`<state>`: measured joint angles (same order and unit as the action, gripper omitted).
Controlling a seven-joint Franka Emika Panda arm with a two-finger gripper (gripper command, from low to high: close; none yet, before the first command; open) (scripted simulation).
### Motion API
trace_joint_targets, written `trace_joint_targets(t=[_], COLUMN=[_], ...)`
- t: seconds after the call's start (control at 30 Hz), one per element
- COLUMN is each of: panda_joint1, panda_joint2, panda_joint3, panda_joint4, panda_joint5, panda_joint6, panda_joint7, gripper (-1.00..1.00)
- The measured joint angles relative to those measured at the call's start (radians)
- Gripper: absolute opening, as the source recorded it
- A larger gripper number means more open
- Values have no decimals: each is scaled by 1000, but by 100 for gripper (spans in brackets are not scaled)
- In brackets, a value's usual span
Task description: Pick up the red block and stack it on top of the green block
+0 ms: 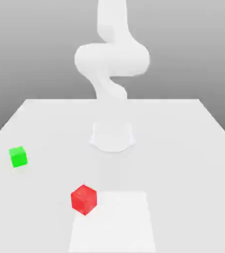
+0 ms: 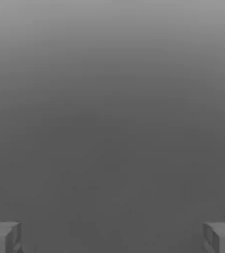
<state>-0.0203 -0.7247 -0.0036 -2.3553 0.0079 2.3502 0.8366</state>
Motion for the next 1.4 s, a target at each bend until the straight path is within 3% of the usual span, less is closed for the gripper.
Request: trace_joint_targets(t=[0.6,0.83,0.87,1.1,1.3,1.4], panda_joint1=[-168,-174,-176,-177,-178,-234], panda_joint2=[674,928,948,944,750,685], panda_joint3=[-14,-8,-6,-5,-7,-65], panda_joint4=[-453,-441,-438,-439,-467,-475], panda_joint5=[-3,7,8,4,-8,-27], panda_joint6=[438,650,667,665,498,444], panda_joint7=[365,374,373,376,385,442], gripper=[0,0,-100,-100,-100,-100])
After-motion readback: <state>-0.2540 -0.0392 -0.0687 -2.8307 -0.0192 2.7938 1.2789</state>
